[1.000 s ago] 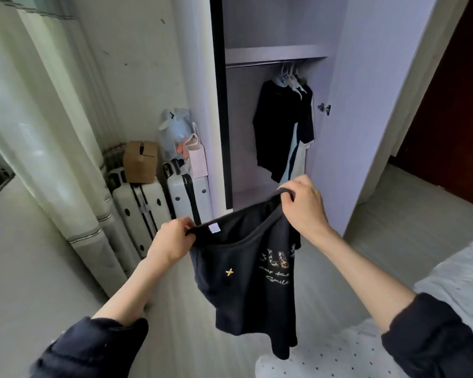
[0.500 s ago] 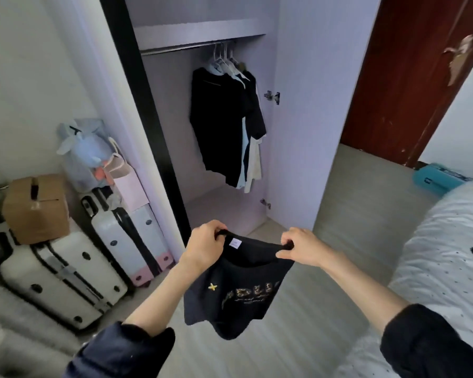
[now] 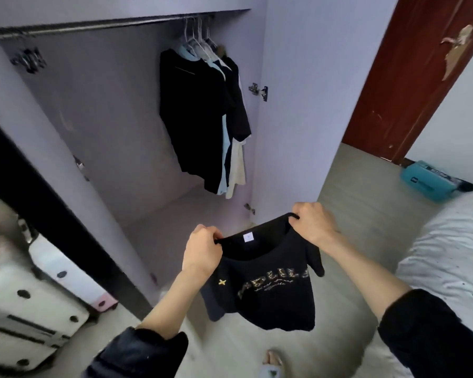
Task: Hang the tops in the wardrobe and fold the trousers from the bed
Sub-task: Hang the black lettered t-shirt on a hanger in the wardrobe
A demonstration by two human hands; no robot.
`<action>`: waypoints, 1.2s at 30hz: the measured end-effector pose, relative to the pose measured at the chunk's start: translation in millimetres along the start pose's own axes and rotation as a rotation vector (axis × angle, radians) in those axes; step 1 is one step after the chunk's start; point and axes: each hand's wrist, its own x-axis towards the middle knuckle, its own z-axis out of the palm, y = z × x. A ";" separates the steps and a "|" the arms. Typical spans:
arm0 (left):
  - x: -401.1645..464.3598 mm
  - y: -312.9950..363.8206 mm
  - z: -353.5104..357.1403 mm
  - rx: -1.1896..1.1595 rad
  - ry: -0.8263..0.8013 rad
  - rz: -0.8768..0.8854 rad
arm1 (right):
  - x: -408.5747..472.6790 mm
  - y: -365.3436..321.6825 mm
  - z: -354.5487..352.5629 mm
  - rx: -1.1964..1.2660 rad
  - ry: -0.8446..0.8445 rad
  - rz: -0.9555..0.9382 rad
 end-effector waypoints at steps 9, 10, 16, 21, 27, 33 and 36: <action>129.3 31.0 0.8 0.116 0.082 -0.313 | 160.5 35.9 -23.5 0.110 -0.017 -0.192; 140.3 30.5 -2.2 0.095 0.101 -0.340 | 170.2 33.8 -25.3 0.112 0.026 -0.218; 202.2 11.9 -21.5 -0.039 0.297 -0.431 | 241.3 -0.4 -18.7 0.110 0.128 -0.437; 243.2 -23.4 -40.3 -0.404 0.379 -0.619 | 304.4 -52.3 0.7 0.153 0.029 -0.559; 297.8 -44.1 -82.4 -1.162 0.529 -0.734 | 371.8 -139.4 22.1 0.231 -0.040 -0.680; 313.1 -52.8 -116.5 -1.171 0.607 -0.756 | 407.7 -188.8 52.9 0.273 -0.226 -0.721; 316.1 -57.5 -134.2 -1.172 0.677 -0.753 | 419.5 -212.3 65.1 0.262 -0.296 -0.770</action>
